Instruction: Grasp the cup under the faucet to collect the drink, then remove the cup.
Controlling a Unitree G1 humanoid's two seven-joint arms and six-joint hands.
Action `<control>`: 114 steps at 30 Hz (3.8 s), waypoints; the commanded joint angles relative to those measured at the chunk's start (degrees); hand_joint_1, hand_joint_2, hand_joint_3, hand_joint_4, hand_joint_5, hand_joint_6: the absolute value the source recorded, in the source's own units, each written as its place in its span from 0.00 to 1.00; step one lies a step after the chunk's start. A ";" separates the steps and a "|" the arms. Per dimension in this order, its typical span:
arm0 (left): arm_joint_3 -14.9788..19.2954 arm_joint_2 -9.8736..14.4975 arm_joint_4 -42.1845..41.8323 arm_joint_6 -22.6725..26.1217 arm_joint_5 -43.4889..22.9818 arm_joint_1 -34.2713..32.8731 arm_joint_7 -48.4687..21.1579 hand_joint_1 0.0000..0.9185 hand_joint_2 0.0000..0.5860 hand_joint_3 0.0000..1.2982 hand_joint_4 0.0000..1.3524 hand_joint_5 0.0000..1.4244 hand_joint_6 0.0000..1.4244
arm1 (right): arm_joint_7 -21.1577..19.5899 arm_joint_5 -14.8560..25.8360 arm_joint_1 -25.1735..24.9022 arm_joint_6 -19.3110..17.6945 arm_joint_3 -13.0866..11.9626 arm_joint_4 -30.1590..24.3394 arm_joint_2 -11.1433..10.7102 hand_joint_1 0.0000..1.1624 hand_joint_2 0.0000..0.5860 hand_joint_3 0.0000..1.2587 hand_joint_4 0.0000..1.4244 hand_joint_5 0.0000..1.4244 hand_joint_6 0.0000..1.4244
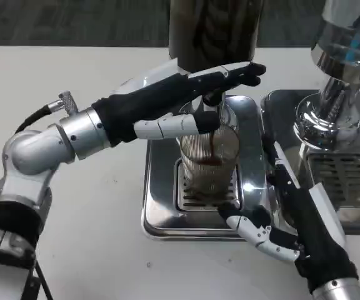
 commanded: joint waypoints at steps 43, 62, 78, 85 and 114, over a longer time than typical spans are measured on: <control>-1.73 2.42 0.25 2.35 2.82 3.90 -0.86 0.00 0.11 0.07 0.00 0.00 0.00 | 5.56 4.40 -18.42 -2.30 -1.15 21.07 3.05 0.53 0.39 0.00 0.00 0.00 0.05; 5.11 0.25 -1.03 10.22 -7.22 3.55 -6.76 0.00 0.11 0.12 0.03 0.04 0.02 | 6.63 5.17 -20.24 -3.30 -1.45 23.59 3.61 0.53 0.39 0.00 0.00 0.00 0.05; 13.73 1.24 -6.94 11.11 -11.77 8.33 -6.47 0.00 0.10 0.14 0.08 0.09 0.07 | 5.47 4.56 -21.21 -4.36 -1.49 25.90 3.77 0.53 0.38 0.00 0.00 0.00 0.06; 16.72 3.09 -7.22 11.68 -11.79 12.33 -4.73 0.00 0.10 0.15 0.09 0.10 0.08 | 5.05 3.81 -21.58 -4.44 -1.09 26.61 3.54 0.56 0.37 0.00 0.00 0.01 0.07; 17.12 5.39 -11.11 13.77 -10.29 23.76 -0.39 0.00 0.14 0.19 0.12 0.12 0.09 | -2.35 -4.70 -24.59 1.05 2.90 28.87 6.68 0.62 0.34 0.10 0.12 0.21 0.30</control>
